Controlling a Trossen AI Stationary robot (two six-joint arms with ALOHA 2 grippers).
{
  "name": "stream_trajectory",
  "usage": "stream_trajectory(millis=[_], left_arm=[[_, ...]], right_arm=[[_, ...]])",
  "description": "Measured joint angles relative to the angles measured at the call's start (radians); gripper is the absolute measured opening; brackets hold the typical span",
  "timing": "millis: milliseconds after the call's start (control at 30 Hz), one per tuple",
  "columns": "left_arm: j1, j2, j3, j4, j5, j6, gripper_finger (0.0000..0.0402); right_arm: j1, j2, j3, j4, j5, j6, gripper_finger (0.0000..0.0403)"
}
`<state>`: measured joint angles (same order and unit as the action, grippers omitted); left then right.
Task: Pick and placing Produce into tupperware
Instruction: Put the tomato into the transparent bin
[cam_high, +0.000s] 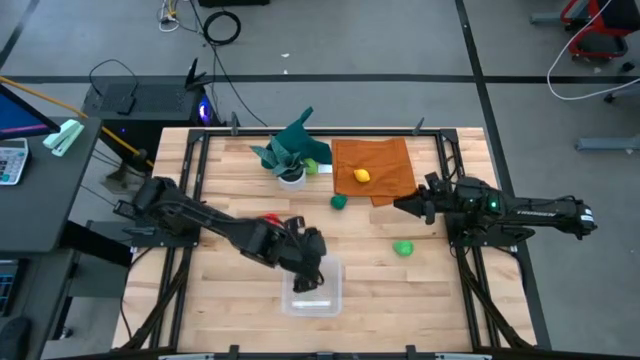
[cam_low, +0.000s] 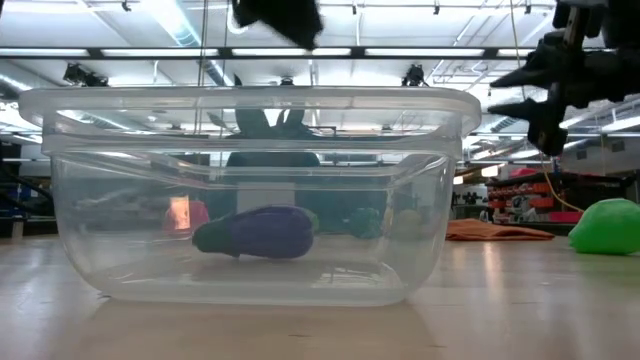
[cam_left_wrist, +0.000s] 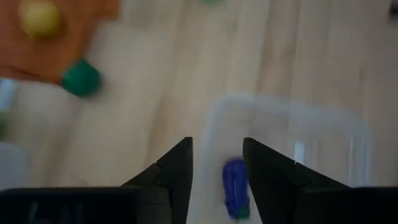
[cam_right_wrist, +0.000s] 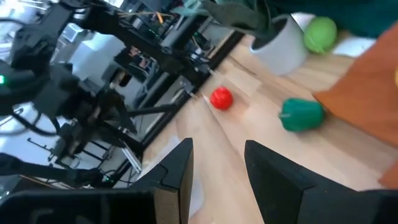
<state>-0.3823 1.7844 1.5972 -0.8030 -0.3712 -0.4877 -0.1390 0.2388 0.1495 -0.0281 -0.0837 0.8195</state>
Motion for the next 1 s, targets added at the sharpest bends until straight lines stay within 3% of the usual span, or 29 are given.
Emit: stream_trajectory(millis=[233, 500, 733, 1000], left_arm=[[0.05, -0.108, -0.001, -0.049, -0.079, -0.061, 0.0127], [0.083, -0.172, -0.002, -0.358, -0.142, -0.237, 0.011], [0.066, -0.205, -0.002, -0.604, -0.299, -0.512, 0.0112], [0.023, -0.301, -0.031, -0.662, -0.314, -0.655, 0.011]], right_arm=[[0.0, 0.011, 0.042, -0.072, 0.003, -0.031, 0.0112], [0.0, 0.011, 0.042, -0.101, 0.003, -0.037, 0.0112], [0.0, 0.011, 0.042, -0.105, 0.003, -0.038, 0.0112], [0.0, 0.011, 0.042, -0.108, 0.004, -0.038, 0.0112]])
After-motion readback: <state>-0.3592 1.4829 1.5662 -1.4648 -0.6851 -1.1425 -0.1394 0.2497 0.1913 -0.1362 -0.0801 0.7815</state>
